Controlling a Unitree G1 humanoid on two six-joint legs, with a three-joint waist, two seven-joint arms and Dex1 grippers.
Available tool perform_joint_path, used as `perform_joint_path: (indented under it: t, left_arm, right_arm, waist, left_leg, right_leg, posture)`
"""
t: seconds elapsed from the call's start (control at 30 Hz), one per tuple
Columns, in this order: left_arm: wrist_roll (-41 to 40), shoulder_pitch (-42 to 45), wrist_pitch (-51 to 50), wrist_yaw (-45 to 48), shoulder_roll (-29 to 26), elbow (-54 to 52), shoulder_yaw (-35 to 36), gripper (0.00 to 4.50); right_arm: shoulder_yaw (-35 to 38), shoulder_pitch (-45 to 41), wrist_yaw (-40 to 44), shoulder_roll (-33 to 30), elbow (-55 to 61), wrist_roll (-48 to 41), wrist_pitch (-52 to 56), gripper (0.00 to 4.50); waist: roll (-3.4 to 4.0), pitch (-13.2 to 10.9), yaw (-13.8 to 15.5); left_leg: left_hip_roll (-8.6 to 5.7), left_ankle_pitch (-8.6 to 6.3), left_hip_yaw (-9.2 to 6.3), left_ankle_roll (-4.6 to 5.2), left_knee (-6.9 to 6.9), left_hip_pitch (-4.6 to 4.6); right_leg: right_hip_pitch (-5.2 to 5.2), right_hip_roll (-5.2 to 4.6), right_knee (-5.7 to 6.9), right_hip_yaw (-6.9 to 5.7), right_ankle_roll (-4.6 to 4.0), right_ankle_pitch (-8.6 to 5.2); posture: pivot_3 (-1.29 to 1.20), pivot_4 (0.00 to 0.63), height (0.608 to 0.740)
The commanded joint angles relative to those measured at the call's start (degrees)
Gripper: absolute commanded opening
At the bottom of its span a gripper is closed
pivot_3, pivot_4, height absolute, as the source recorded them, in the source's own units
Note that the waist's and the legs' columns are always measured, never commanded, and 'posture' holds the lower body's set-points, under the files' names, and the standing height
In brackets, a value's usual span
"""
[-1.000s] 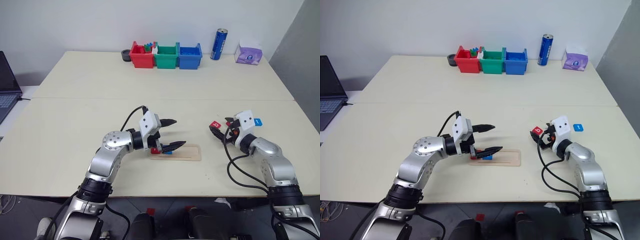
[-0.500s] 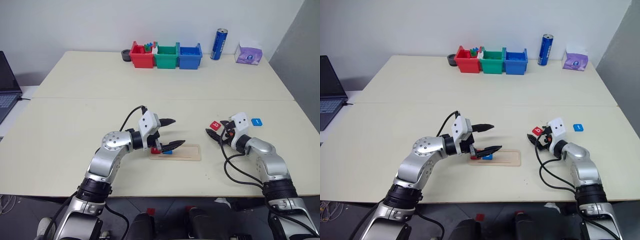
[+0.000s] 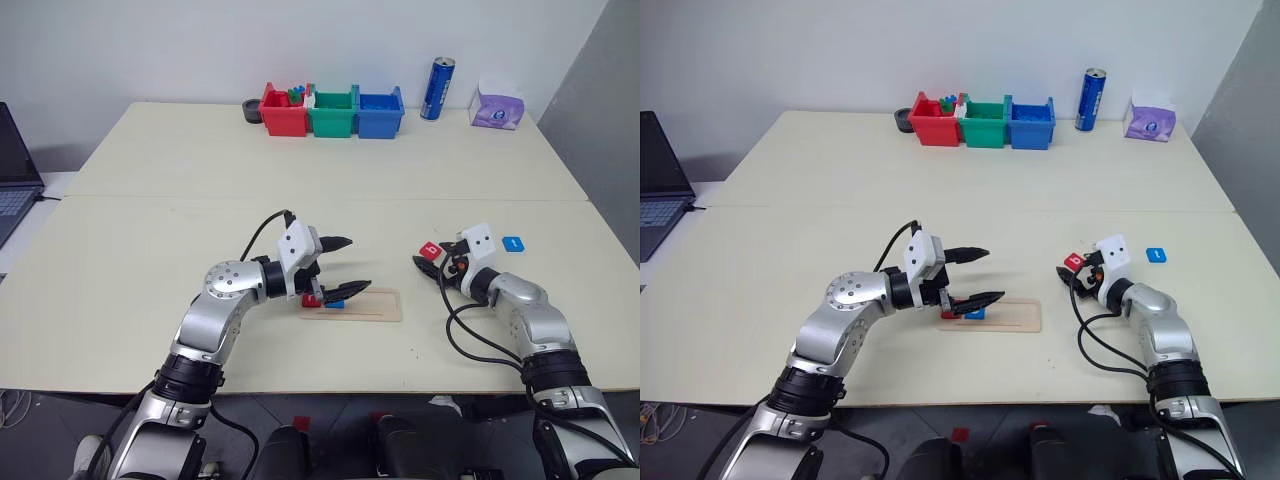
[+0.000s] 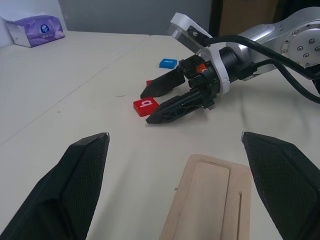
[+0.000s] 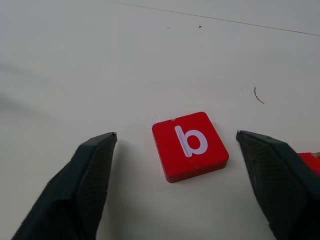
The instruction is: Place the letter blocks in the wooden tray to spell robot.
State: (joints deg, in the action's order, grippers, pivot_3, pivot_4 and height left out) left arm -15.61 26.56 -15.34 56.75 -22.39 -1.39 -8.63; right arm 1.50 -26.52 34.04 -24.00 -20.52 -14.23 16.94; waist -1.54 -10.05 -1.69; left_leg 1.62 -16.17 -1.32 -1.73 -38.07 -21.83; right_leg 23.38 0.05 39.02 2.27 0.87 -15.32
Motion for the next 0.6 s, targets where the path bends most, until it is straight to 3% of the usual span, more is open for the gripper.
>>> perform_joint_path:
  t: [0.03, 0.17, 0.37, 0.6]
  left_arm:
    - [-0.6, 1.1, 0.2, 0.1, -0.2, -1.2, -0.3, 4.5]
    - [-0.6, 1.0, 0.0, 0.3, -0.2, -1.4, -0.3, 4.5]
    - [-0.8, 0.6, -0.1, 1.1, -0.9, -2.1, -0.2, 4.5]
    - [-2.7, -2.7, -0.6, 6.6, -5.5, -6.8, -0.8, 4.5]
  right_arm:
    - [1.3, -1.0, 0.5, 0.1, 0.7, -0.4, -0.4, 2.8]
    - [1.3, 0.1, -0.2, 0.0, 1.9, 0.0, -0.3, 1.44]
    - [1.9, 4.6, -3.1, -0.2, 11.5, -0.8, 4.2, 1.45]
    - [1.7, 18.4, -9.9, -1.6, 39.9, -2.2, 24.6, 1.45]
  waist:
    - [0.0, 0.0, 0.0]
    - [0.0, 0.0, 0.0]
    - [0.0, 0.0, 0.0]
    - [0.03, 0.0, 0.0]
  left_leg:
    - [0.0, 0.0, 0.0, 0.0, 0.0, 0.0]
    - [0.0, 0.0, -0.01, 0.0, 0.01, -0.01]
    - [0.0, 0.0, -0.03, 0.0, 0.01, -0.02]
    - [0.03, 0.0, -0.11, 0.0, 0.08, -0.04]
  right_leg:
    - [0.0, 0.0, 0.0, 0.0, 0.0, 0.0]
    - [0.0, 0.0, -0.01, 0.0, 0.0, 0.0]
    - [0.0, -0.01, -0.01, -0.01, 0.0, 0.0]
    - [0.03, -0.02, -0.03, -0.02, 0.01, -0.01]
  posture:
    - [0.0, 0.15, 0.74]
    - [0.0, 0.15, 0.74]
    - [0.0, 0.15, 0.74]
    - [0.0, 0.15, 0.74]
